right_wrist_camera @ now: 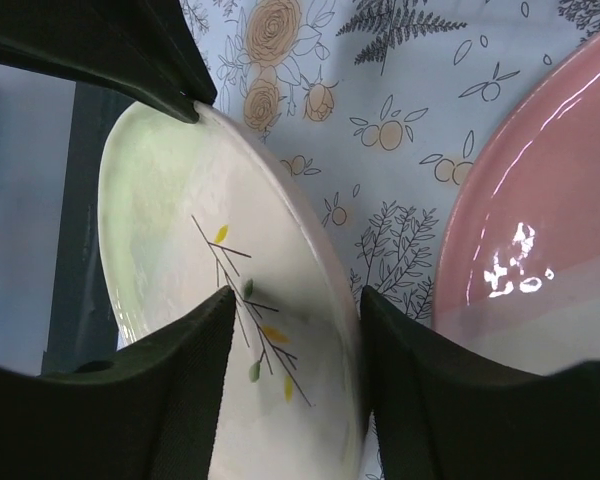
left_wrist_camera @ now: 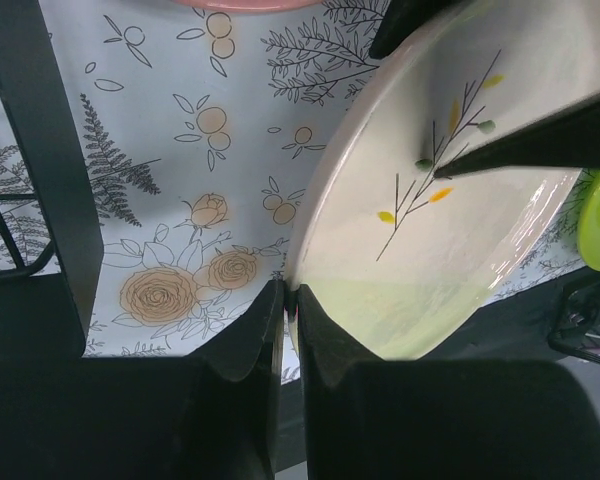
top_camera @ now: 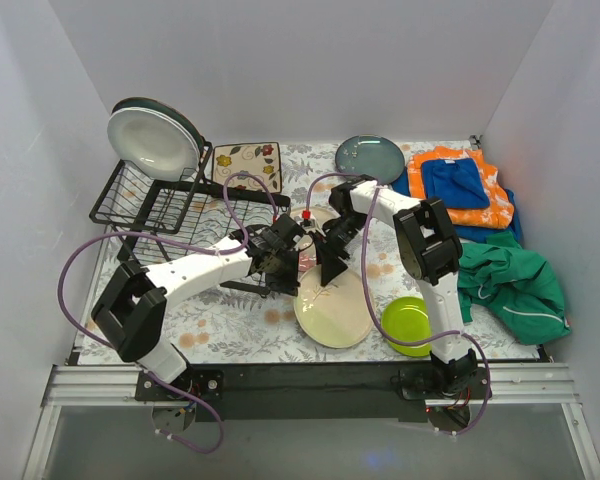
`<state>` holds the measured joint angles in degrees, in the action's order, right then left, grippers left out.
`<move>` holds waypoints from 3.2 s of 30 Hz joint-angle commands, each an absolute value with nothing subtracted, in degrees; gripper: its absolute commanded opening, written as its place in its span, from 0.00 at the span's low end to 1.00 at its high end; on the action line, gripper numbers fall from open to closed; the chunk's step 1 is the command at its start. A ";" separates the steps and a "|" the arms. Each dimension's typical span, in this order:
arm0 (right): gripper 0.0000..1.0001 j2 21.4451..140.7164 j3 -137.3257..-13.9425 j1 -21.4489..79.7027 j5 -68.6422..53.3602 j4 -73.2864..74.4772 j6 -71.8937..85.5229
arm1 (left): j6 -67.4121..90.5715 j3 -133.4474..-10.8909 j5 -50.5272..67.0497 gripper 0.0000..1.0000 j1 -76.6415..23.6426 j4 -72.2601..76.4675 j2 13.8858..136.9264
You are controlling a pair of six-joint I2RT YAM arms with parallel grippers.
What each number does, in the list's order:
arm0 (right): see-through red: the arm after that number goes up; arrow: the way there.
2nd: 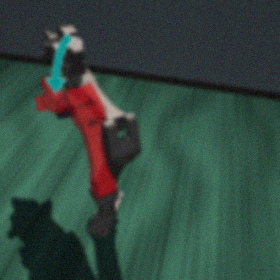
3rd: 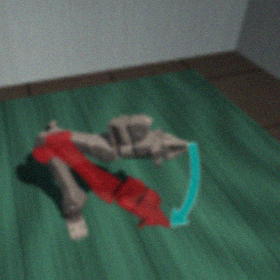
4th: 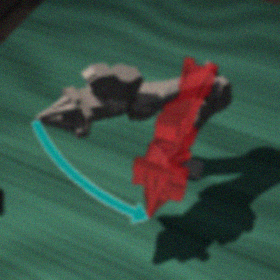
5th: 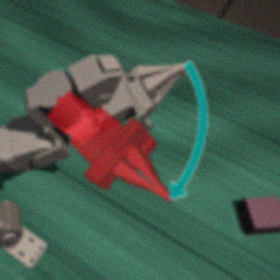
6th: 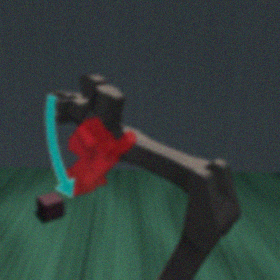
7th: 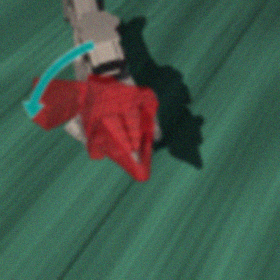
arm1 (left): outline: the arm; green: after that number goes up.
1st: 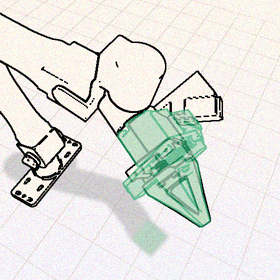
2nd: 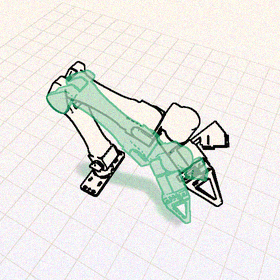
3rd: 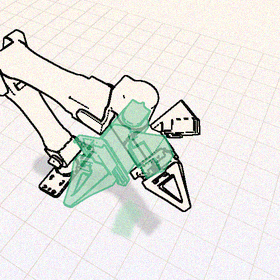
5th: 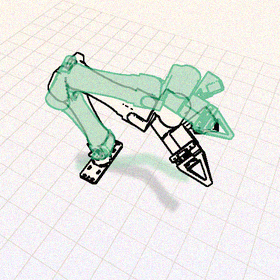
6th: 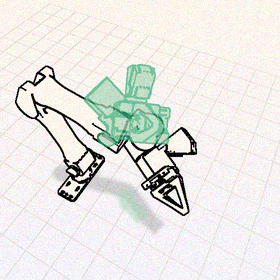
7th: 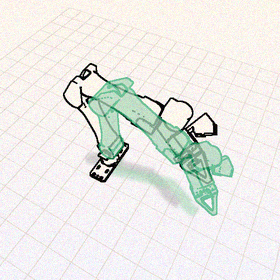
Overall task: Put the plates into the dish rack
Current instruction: Pass the plate from the left arm to the right, then pass the plate from the right arm to the left
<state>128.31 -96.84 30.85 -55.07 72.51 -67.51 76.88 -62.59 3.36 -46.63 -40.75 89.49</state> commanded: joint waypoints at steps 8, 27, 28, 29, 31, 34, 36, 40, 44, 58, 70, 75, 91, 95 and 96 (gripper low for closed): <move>0.32 128.76 -96.86 31.90 -57.30 75.50 -67.06 | 74.97 -65.92 0.79 0.00 -46.58 -38.41 89.47; 0.01 116.11 -89.39 30.41 -61.70 75.32 -70.48 | 78.84 -55.82 8.17 0.49 -46.32 -31.03 76.21; 0.01 114.28 -88.43 30.24 -62.22 75.32 -71.62 | 77.71 -54.42 10.52 0.50 -46.32 -30.16 74.03; 0.01 113.47 -88.07 30.06 -62.49 75.32 -72.07 | 76.91 -53.71 11.59 0.51 -46.23 -29.71 73.22; 0.01 110.85 -87.11 30.15 -63.54 75.23 -73.73 | 75.25 -51.26 15.70 0.51 -46.32 -28.05 70.24; 0.01 107.59 -86.22 30.15 -64.94 75.15 -75.58 | 73.48 -48.88 20.20 0.52 -46.32 -24.63 67.25; 0.01 106.35 -86.13 30.15 -65.48 75.06 -76.55 | 71.20 -46.94 24.60 0.52 -46.23 -21.99 64.08; 0.01 104.16 -87.01 30.15 -66.09 74.88 -76.55 | 68.47 -44.92 29.44 0.53 -46.41 -18.99 60.56; 0.01 102.57 -88.94 30.15 -67.32 74.71 -75.85 | 66.62 -45.00 30.94 0.54 -46.58 -19.07 63.01; 0.01 97.74 -89.12 30.15 -69.96 74.09 -71.37 | 60.65 -50.36 24.34 0.49 -46.93 -19.34 70.22; 0.01 96.51 -91.06 30.06 -69.87 73.83 -69.08 | 56.34 -49.75 27.25 0.00 -46.93 -20.56 66.10; 0.27 94.84 -89.13 30.15 -69.08 74.09 -68.20 | 52.12 -50.97 23.40 0.00 -46.93 -24.42 61.44; 0.85 94.48 -92.98 31.90 -62.14 74.09 -66.53 | 38.68 -60.47 13.80 0.00 -46.93 -40.25 52.48; 0.87 95.01 -94.04 32.08 -63.19 74.09 -67.06 | 35.51 -63.27 13.54 0.00 -46.85 -44.02 52.47; 0.89 94.84 -94.13 32.52 -63.02 74.09 -66.97 | 34.20 -65.11 13.19 0.00 -46.85 -44.82 53.17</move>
<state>94.37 -91.88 31.88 -62.28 73.10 -66.85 39.27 -58.35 13.50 -47.05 -44.47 54.65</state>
